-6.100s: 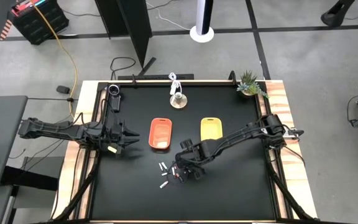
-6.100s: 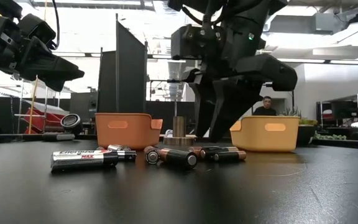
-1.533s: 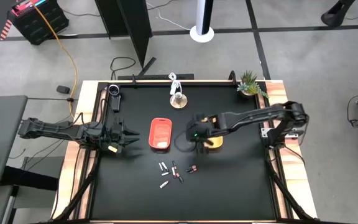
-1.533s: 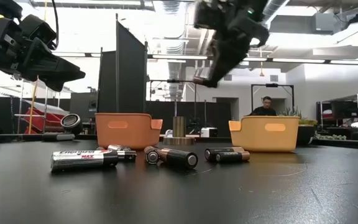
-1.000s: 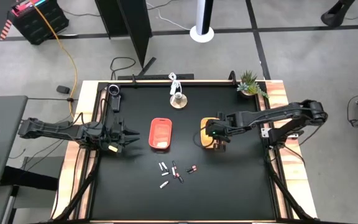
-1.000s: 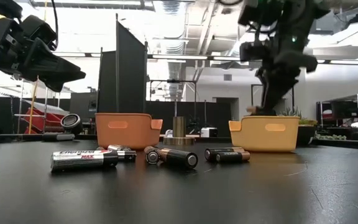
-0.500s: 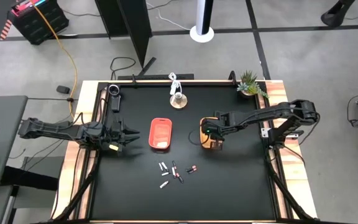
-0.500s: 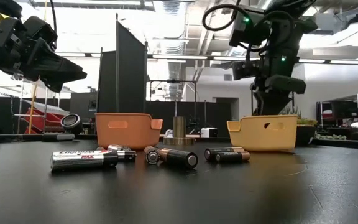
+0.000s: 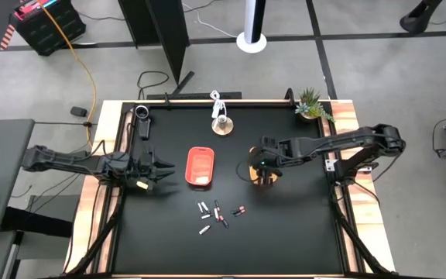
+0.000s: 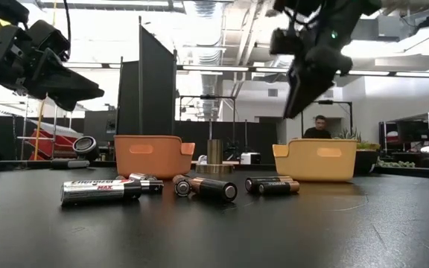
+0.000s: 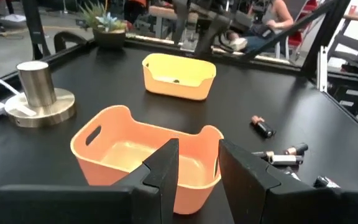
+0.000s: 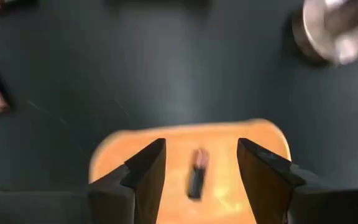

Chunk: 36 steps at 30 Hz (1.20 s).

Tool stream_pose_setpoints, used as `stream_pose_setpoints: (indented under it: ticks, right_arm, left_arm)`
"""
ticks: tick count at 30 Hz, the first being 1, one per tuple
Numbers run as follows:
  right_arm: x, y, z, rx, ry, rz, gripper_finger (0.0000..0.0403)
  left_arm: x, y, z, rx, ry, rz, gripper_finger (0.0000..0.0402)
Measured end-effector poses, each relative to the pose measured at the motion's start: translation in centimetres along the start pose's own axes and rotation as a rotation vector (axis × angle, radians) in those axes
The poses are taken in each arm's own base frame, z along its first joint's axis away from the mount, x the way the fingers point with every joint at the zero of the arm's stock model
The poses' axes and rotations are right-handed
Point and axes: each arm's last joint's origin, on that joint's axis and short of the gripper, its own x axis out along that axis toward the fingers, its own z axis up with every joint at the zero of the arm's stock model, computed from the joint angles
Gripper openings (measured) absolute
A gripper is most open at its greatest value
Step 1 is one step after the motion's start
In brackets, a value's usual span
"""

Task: Sort batteries
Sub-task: Put the black battery into the yellow bin

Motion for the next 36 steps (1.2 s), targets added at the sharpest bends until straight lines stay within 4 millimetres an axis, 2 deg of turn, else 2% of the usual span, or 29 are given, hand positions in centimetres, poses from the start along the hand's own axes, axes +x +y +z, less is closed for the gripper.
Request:
stream_pose_setpoints:
  ticks: [8,11,14,22,30,36]
  right_arm:
    - [-1.2,4.0,2.5,-0.09,-0.261,0.078,0.0214]
    - [-1.9,5.6,2.7,-0.13,-0.323,0.111,0.0214]
    - [-1.4,7.4,2.7,-0.162,-0.332,0.141,0.0214]
    - [2.4,10.9,2.9,-0.198,-0.217,0.168,0.0214]
    - [5.1,12.8,3.8,-0.225,-0.105,0.214,0.0214]
    - [6.0,13.7,3.5,-0.233,-0.039,0.237,0.0214]
  left_arm:
    - [1.3,-0.3,0.1,0.024,-0.011,-0.009,0.011]
    - [1.8,-0.4,0.0,0.031,-0.003,-0.008,0.011]
    - [2.2,-0.5,0.0,0.03,-0.008,-0.015,0.011]
    - [3.8,-1.2,0.8,0.043,0.033,-0.042,0.011]
    - [5.2,-2.4,1.6,0.071,0.062,-0.087,0.011]
    - [5.6,-2.8,1.8,0.082,0.075,-0.097,0.011]
